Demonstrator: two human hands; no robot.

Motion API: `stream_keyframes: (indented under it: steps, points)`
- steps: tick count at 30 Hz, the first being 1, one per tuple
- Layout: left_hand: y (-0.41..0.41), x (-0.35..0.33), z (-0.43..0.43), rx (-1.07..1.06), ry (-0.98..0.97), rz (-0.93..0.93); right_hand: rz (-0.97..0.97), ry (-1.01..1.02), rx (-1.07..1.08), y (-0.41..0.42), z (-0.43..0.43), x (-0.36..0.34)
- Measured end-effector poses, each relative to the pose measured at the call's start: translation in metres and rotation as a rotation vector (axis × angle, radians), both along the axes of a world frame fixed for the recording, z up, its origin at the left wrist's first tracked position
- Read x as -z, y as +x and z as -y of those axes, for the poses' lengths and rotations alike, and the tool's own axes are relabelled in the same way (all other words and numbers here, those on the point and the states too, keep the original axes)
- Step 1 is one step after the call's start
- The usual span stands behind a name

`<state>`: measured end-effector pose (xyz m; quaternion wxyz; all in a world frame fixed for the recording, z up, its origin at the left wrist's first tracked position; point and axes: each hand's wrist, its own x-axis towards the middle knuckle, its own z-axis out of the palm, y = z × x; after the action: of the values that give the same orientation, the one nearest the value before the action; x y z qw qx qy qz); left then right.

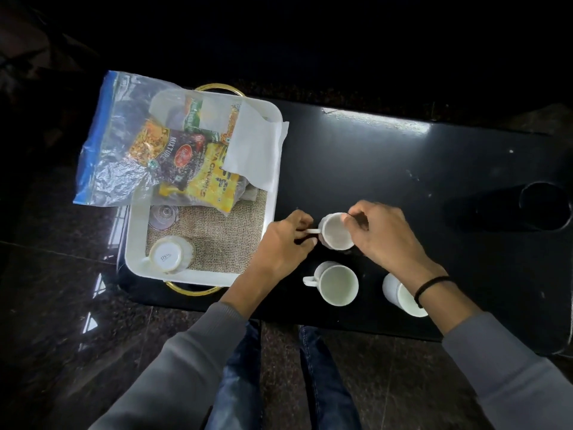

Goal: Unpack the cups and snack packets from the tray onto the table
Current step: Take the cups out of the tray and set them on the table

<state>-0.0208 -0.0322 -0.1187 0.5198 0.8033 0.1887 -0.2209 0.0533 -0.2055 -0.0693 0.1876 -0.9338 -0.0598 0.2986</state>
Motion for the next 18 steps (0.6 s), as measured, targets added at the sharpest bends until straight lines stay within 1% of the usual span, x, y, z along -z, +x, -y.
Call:
stream_keyframes:
  steps: [3,8,11,15,16,18]
  points:
    - [-0.001,-0.016,-0.014,0.092,0.14,0.047,0.113,0.031,-0.069,0.001,-0.021,-0.012]
    - [-0.017,-0.042,-0.055,0.205,0.396,0.098,0.126,0.107,-0.145,-0.002,-0.076,-0.021]
    - [-0.032,-0.053,-0.087,0.224,0.527,0.096,0.066,0.162,-0.174,-0.008,-0.115,-0.02]
    - [-0.057,-0.057,-0.135,0.168,0.651,0.128,-0.064,0.254,-0.232,-0.027,-0.172,-0.013]
    - [-0.064,-0.055,-0.145,0.176,0.69,0.117,-0.116,0.267,-0.248,-0.033,-0.184,-0.009]
    - [-0.079,-0.048,-0.164,0.201,0.744,0.029,-0.226,0.265,-0.277,-0.046,-0.206,0.0]
